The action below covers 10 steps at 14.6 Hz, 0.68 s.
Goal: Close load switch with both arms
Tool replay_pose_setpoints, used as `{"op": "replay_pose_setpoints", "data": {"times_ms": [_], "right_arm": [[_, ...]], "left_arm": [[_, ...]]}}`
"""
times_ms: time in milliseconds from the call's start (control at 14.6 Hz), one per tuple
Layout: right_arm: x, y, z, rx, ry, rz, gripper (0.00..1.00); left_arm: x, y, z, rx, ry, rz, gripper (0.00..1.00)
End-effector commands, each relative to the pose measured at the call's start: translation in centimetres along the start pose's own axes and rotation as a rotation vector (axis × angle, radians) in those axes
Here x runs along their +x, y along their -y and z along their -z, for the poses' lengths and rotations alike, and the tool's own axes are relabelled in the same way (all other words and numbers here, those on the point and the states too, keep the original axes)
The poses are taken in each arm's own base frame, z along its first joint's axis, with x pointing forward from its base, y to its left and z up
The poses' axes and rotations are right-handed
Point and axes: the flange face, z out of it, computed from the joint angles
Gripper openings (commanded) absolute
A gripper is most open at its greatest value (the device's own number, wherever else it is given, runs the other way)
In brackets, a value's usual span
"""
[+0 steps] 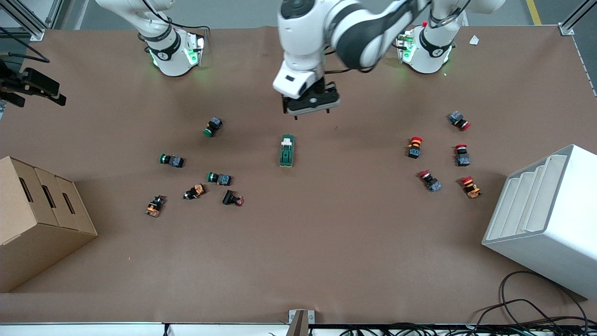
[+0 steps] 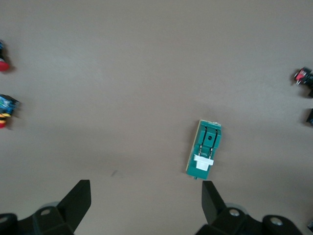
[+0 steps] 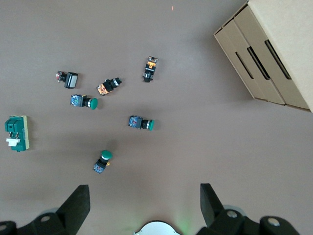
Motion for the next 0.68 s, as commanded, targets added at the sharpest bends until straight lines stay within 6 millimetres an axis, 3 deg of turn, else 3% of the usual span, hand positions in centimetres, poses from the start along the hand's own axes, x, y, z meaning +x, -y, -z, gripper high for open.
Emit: {"op": "replay_pose_setpoints", "data": {"times_ms": [0, 137, 273, 478, 615], "right_arm": [[2.2, -0.8, -2.6, 0.002, 0.042, -0.006, 1.0], [5.0, -1.8, -6.4, 0.002, 0.09, -0.02, 1.0], [7.9, -2.3, -10.3, -0.007, 0.108, -0.023, 1.0], [8.7, -0.5, -11.6, 0.002, 0.107, -0.044, 1.0], [9.8, 2.2, -13.2, 0.024, 0.108, -0.125, 1.0]], "left_arm": [[-3.2, -3.1, -2.9, -0.005, -0.041, 0.007, 1.0], [-6.0, -4.8, -4.9, 0.003, -0.085, 0.004, 0.99], [-8.4, -6.3, -8.2, 0.015, -0.16, 0.0, 0.99], [-11.3, -7.7, -12.8, 0.038, -0.254, -0.018, 0.99], [-13.4, -8.3, -15.6, 0.037, -0.331, -0.016, 0.99]]}}
